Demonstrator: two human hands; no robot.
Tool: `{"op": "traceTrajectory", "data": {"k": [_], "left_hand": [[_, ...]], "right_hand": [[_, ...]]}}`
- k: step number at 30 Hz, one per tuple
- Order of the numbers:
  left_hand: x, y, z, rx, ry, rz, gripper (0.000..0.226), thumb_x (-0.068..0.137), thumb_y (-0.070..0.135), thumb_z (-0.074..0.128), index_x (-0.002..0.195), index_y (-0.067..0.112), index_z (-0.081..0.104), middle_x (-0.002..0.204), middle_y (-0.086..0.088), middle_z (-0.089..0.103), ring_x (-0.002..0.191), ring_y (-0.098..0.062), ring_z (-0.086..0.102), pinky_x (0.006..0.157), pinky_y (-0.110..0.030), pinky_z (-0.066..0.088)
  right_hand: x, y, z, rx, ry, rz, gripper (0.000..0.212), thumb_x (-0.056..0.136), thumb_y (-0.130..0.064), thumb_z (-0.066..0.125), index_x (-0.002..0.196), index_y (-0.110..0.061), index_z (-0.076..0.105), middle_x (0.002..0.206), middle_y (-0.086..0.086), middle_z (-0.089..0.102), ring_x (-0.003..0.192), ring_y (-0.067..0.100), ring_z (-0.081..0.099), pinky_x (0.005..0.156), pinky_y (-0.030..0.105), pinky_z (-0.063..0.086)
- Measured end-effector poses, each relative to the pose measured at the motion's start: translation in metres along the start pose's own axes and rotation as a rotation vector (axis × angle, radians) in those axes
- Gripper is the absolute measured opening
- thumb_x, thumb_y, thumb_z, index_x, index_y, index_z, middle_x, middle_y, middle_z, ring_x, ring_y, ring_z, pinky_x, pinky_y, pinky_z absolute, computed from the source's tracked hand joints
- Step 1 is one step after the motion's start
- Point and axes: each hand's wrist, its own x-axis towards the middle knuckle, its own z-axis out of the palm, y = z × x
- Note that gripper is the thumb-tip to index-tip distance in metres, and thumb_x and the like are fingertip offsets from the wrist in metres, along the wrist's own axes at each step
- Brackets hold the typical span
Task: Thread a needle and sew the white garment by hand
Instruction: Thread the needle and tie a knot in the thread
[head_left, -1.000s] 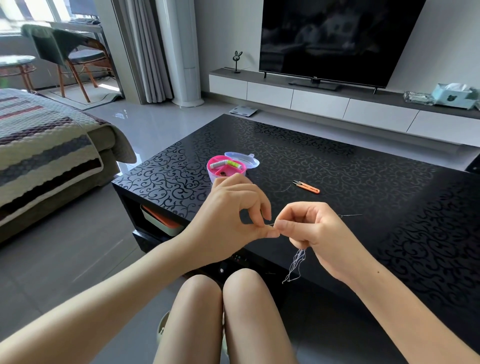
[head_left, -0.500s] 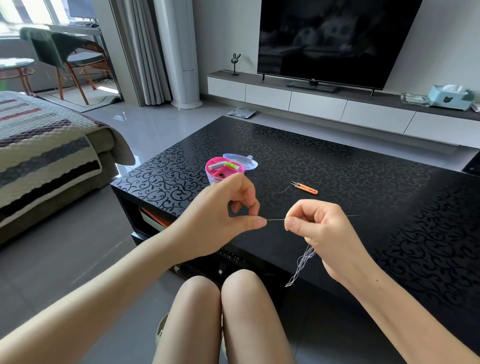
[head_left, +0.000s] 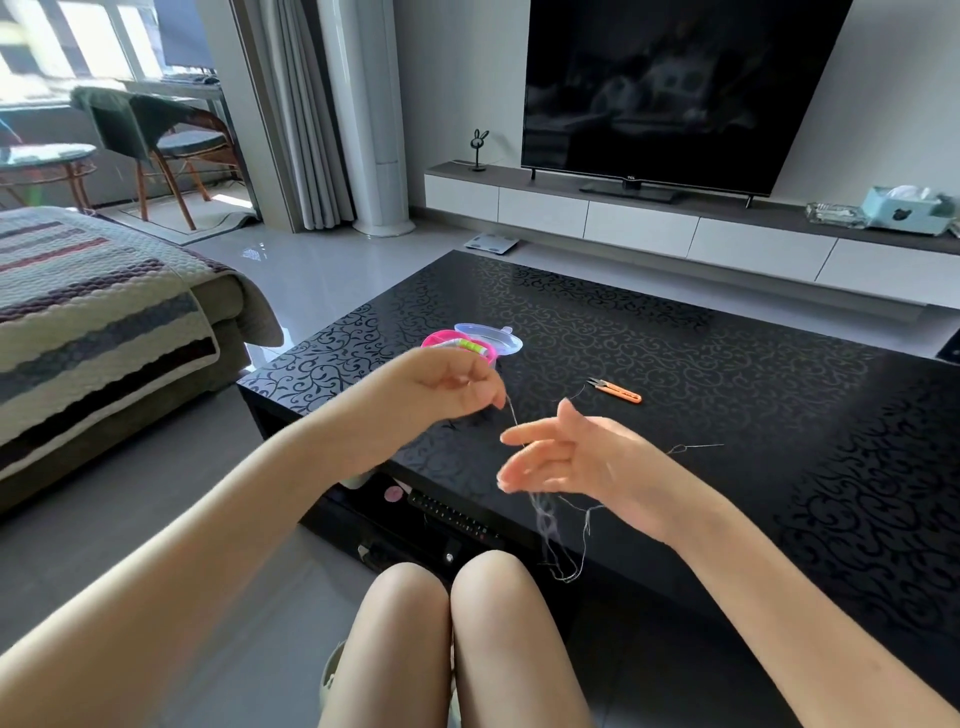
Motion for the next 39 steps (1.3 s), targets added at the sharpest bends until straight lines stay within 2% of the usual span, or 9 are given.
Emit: {"op": "traceTrajectory", "data": {"k": [4,7,10,14,17,23,27,35,39], "left_hand": [[0.016,0.029,-0.011,-0.155,0.033,0.018,0.013,0.084,0.029,0.062,0.079,0.025,0.073,0.095,-0.007,0.068,0.097,-0.031,0.057,0.103,-0.050,0.039],[0.029,0.053,-0.023,-0.392,0.127,0.031,0.027,0.095,0.006,0.047,0.075,0.013,0.063,0.084,0.001,0.070,0.090,-0.020,0.060,0.092,-0.039,0.044],[0.039,0.059,-0.041,-0.517,0.155,0.056,0.018,0.093,0.006,0.046,0.080,0.011,0.058,0.085,0.001,0.073,0.089,-0.017,0.067,0.080,-0.028,0.047],[0.048,0.052,-0.067,-0.644,0.273,0.042,0.017,0.093,0.007,0.047,0.080,0.011,0.057,0.089,-0.002,0.073,0.090,-0.018,0.069,0.075,-0.026,0.049],[0.053,0.037,-0.086,-0.688,0.390,0.011,0.019,0.096,0.007,0.048,0.080,0.012,0.057,0.087,-0.002,0.073,0.088,-0.018,0.071,0.075,-0.027,0.048],[0.048,-0.008,-0.118,-0.770,0.602,-0.113,0.019,0.099,0.010,0.043,0.083,0.015,0.052,0.077,0.005,0.074,0.089,-0.014,0.065,0.073,-0.024,0.044],[0.045,-0.043,-0.122,-0.937,0.732,-0.237,0.020,0.101,0.005,0.037,0.086,0.012,0.050,0.092,-0.002,0.067,0.088,-0.017,0.062,0.067,-0.024,0.040],[0.030,-0.097,-0.114,-1.182,0.807,-0.399,0.025,0.102,0.006,0.032,0.084,0.012,0.049,0.086,-0.003,0.061,0.077,-0.017,0.058,0.062,-0.023,0.038],[0.022,-0.115,-0.117,-1.221,0.882,-0.427,0.027,0.103,0.007,0.029,0.086,0.012,0.048,0.088,-0.001,0.060,0.074,-0.014,0.057,0.061,-0.021,0.038]], "right_hand": [[0.026,0.016,0.001,-0.038,0.053,0.024,0.073,0.091,-0.062,0.015,0.123,-0.014,0.061,0.115,0.006,0.069,0.115,0.018,0.061,0.115,0.046,0.024],[0.042,0.027,0.000,-0.052,0.107,0.065,0.078,0.088,-0.063,0.007,0.119,-0.019,0.063,0.112,0.002,0.071,0.111,0.013,0.063,0.116,0.047,0.017],[0.050,0.040,-0.005,-0.136,0.161,0.092,0.081,0.088,-0.064,0.003,0.114,-0.021,0.066,0.105,0.001,0.073,0.103,0.013,0.067,0.114,0.046,0.020],[0.051,0.059,-0.019,-0.157,0.201,0.135,0.088,0.086,-0.068,0.008,0.102,-0.008,0.070,0.080,0.017,0.071,0.069,0.024,0.067,0.085,0.032,0.050],[0.044,0.078,-0.036,-0.211,0.276,0.171,0.092,0.082,-0.071,0.008,0.090,-0.007,0.074,0.057,0.014,0.059,0.046,0.016,0.047,0.053,0.022,0.042],[0.010,0.103,-0.079,-0.254,0.503,0.211,0.080,0.097,-0.056,0.021,0.067,-0.002,0.070,0.041,-0.001,0.030,0.040,0.008,0.029,0.056,0.021,0.031],[-0.008,0.105,-0.109,-0.149,0.711,0.138,0.060,0.095,-0.042,0.050,0.043,-0.014,0.038,0.045,-0.002,0.027,0.041,0.010,0.023,0.046,0.023,0.019],[-0.025,0.099,-0.157,0.535,1.006,0.046,0.054,0.091,-0.045,0.055,0.054,-0.021,0.025,0.038,-0.009,0.020,0.028,0.006,0.016,0.031,0.017,0.013],[-0.030,0.105,-0.173,0.383,1.220,0.112,0.052,0.090,-0.045,0.060,0.057,-0.018,0.030,0.036,-0.009,0.027,0.026,0.004,0.018,0.030,0.015,0.013]]}}
